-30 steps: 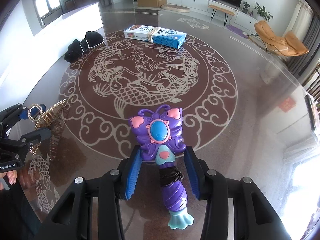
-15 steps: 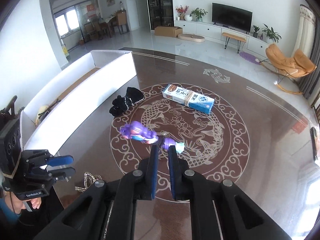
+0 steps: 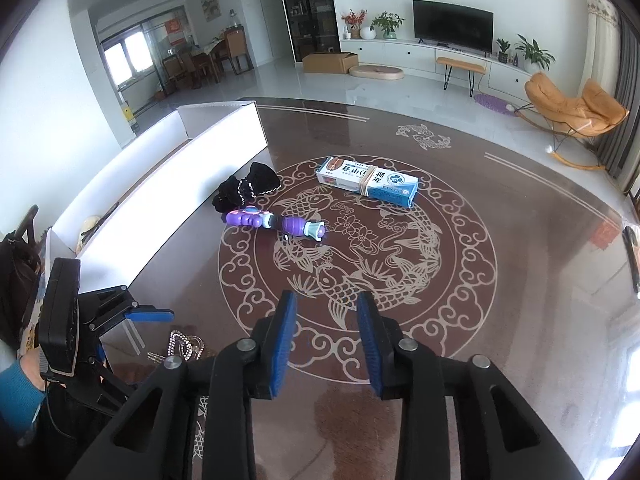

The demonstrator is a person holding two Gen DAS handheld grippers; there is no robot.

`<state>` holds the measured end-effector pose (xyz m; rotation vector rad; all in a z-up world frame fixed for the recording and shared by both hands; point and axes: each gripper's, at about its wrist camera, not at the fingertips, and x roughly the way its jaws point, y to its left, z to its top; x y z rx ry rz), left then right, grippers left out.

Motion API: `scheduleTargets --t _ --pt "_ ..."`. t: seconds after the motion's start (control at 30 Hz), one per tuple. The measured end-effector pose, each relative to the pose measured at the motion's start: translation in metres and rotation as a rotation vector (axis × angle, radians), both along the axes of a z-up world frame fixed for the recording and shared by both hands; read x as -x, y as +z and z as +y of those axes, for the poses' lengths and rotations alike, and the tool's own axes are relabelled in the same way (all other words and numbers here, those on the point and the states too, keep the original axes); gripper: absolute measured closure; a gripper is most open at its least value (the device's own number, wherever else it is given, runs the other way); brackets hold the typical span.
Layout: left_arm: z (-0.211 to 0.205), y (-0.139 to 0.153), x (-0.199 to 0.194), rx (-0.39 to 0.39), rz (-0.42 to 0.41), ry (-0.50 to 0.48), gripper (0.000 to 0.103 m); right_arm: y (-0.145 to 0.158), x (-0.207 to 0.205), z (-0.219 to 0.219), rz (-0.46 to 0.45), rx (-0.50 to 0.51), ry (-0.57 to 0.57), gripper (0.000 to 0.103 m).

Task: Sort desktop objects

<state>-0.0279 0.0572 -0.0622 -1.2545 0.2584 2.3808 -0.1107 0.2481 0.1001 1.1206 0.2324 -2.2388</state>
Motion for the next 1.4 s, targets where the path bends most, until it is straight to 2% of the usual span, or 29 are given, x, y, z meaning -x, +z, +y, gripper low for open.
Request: scheduleTargets --t 0.1,0.13,0.2,0.27,0.37,0.5,0.7,0.73,0.77,0.8,0.83,0.87,0.93,1.0,1.17,1.23,1.3,1.37,1.4 --pt "0.007 -0.006 0.002 -0.055 -0.026 -0.073 0.024 -0.001 -0.003 0.000 0.005 0.000 0.009 0.050" --pt "0.008 -0.007 0.002 -0.058 -0.014 -0.071 0.027 -0.003 -0.001 -0.002 -0.001 -0.001 0.012 0.049" --pt "0.003 -0.006 0.002 -0.092 0.000 -0.038 0.038 -0.006 0.004 -0.008 -0.013 -0.008 0.025 0.048" --pt "-0.008 -0.004 0.002 -0.166 -0.008 0.010 0.038 -0.009 0.011 -0.020 -0.016 -0.033 0.065 0.046" --pt "-0.020 -0.003 -0.003 -0.198 0.008 0.094 0.038 -0.016 0.021 -0.055 0.009 -0.135 0.193 0.039" --pt "-0.029 -0.002 -0.011 -0.226 0.017 0.173 0.038 -0.034 0.037 -0.115 0.089 -0.305 0.398 0.039" --pt "-0.048 0.005 -0.029 -0.307 0.042 0.251 0.038 -0.075 0.072 -0.190 -0.012 -0.384 0.597 0.039" --pt "-0.050 0.007 -0.032 -0.318 0.049 0.258 0.040 -0.083 0.074 -0.198 -0.020 -0.409 0.623 0.039" --pt "-0.052 0.009 -0.034 -0.330 0.050 0.263 0.047 -0.091 0.077 -0.204 -0.025 -0.434 0.635 0.039" --pt "-0.054 0.011 -0.036 -0.341 0.055 0.270 0.050 -0.097 0.080 -0.207 -0.018 -0.446 0.633 0.039" --pt "-0.056 0.014 -0.039 -0.357 0.061 0.273 0.053 -0.099 0.085 -0.207 -0.036 -0.439 0.628 0.047" --pt "-0.058 0.018 -0.041 -0.371 0.070 0.279 0.053 -0.101 0.090 -0.206 -0.066 -0.420 0.612 0.064" --pt "-0.061 0.022 -0.042 -0.394 0.086 0.282 0.053 -0.101 0.098 -0.200 -0.113 -0.390 0.571 0.082" --pt "-0.061 0.021 -0.038 -0.401 0.080 0.281 0.053 -0.100 0.097 -0.193 -0.139 -0.382 0.548 0.083" --pt "-0.057 0.010 -0.037 -0.388 0.022 0.229 0.053 -0.101 0.086 -0.178 -0.132 -0.391 0.484 0.083" --pt "-0.052 0.010 -0.039 -0.355 0.007 0.207 0.052 -0.102 0.087 -0.176 -0.145 -0.373 0.455 0.081" --pt "-0.049 0.008 -0.040 -0.325 -0.011 0.204 0.048 -0.102 0.088 -0.174 -0.149 -0.360 0.440 0.080" --pt "-0.044 0.005 -0.040 -0.300 -0.021 0.201 0.036 -0.106 0.087 -0.174 -0.158 -0.360 0.447 0.077" --pt "-0.042 0.003 -0.040 -0.291 -0.021 0.192 0.036 -0.108 0.086 -0.175 -0.159 -0.366 0.449 0.076"
